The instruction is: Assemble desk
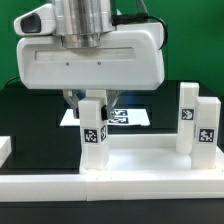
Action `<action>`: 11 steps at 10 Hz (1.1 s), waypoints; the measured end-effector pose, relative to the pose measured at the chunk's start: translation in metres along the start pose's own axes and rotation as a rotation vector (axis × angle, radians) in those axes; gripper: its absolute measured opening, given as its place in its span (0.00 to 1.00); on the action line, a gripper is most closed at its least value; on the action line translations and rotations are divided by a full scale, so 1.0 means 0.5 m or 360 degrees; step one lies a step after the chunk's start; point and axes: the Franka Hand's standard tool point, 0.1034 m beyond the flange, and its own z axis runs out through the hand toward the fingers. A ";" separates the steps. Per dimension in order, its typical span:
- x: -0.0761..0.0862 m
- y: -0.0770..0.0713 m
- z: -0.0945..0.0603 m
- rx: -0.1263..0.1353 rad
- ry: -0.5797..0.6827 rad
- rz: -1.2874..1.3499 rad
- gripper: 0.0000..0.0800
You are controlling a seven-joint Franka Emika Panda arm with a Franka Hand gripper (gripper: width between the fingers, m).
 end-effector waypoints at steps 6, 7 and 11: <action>0.002 -0.020 0.001 0.0057 -0.0001 0.1466 0.36; 0.004 -0.020 0.003 0.0097 0.0002 0.1683 0.36; 0.006 -0.025 0.003 0.0134 0.0008 0.2182 0.36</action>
Offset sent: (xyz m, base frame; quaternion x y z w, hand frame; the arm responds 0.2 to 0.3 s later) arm -0.0013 -0.0062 0.0097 -0.0012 -0.0132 0.4614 0.8871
